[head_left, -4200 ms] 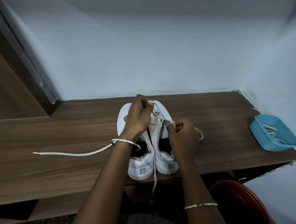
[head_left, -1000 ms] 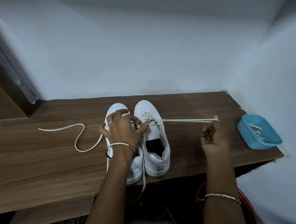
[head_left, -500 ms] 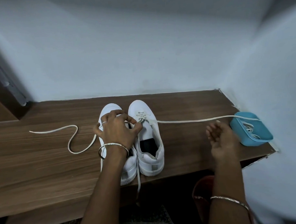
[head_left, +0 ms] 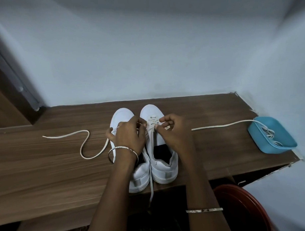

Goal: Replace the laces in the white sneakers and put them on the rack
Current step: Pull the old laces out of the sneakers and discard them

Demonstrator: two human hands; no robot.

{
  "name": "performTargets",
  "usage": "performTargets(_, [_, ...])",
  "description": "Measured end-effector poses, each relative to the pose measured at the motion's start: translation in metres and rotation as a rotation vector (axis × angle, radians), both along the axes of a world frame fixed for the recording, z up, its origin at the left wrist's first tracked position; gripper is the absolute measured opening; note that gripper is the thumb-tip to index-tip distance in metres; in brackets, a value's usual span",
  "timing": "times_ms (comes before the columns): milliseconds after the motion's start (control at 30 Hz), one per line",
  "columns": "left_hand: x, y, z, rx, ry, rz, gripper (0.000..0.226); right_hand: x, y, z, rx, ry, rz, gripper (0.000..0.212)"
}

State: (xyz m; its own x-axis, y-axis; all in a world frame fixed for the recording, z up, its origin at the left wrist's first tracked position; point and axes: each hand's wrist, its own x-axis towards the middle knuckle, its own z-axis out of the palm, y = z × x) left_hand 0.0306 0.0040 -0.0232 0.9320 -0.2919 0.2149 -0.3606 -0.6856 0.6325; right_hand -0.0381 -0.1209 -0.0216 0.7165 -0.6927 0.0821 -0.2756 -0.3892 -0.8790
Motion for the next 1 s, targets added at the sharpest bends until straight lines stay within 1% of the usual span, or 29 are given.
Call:
performTargets(33, [0.000,0.001,0.000,0.030,-0.004,-0.010,0.013,0.001,0.001,0.000,-0.034,0.016,0.000,0.016])
performTargets(133, [-0.001,0.001,0.003,0.173,-0.003,-0.062,0.015,0.000,0.002,0.001,-0.095,0.034,0.011,0.020])
performTargets(200, [-0.002,0.001,0.005,0.241,-0.020,-0.084,0.014,0.000,0.000,-0.002,-0.199,0.069,0.055,0.026])
performTargets(233, [-0.002,0.001,0.006,0.245,-0.026,-0.084,0.013,0.000,0.000,-0.004,-0.261,0.088,0.081,0.028])
performTargets(300, [-0.003,0.001,0.005,0.197,-0.045,-0.082,0.009,0.002,0.000,-0.008,-0.352,0.105,0.100,0.026])
performTargets(367, [-0.004,0.000,0.004,0.106,-0.072,-0.081,0.007,0.006,0.000,-0.011,-0.425,0.109,0.106,0.025])
performTargets(467, [-0.005,0.000,0.005,0.029,-0.091,-0.089,0.018,0.009,0.002,-0.012,-0.469,0.083,0.141,0.028])
performTargets(567, [-0.005,0.001,0.003,0.056,-0.116,-0.123,0.028,0.010,0.002,-0.012,-0.496,0.086,0.134,0.038])
performTargets(633, [-0.005,0.002,0.002,0.065,-0.139,-0.145,0.033,0.010,0.002,-0.013,-0.480,0.079,0.127,0.041])
performTargets(667, [-0.005,0.003,0.001,0.066,-0.147,-0.150,0.033,0.010,0.001,-0.014,-0.460,0.066,0.120,0.040])
performTargets(800, [-0.004,0.000,0.000,0.049,-0.193,-0.133,0.022,0.009,-0.001,-0.016,-0.311,-0.044,0.004,0.022])
performTargets(900, [0.001,-0.008,0.001,0.103,-0.220,-0.084,0.024,0.006,-0.004,-0.016,-0.255,-0.053,-0.071,0.013])
performTargets(1000, [0.004,-0.017,0.000,0.150,-0.235,-0.068,0.021,0.001,-0.010,-0.015,-0.136,-0.071,-0.076,0.007])
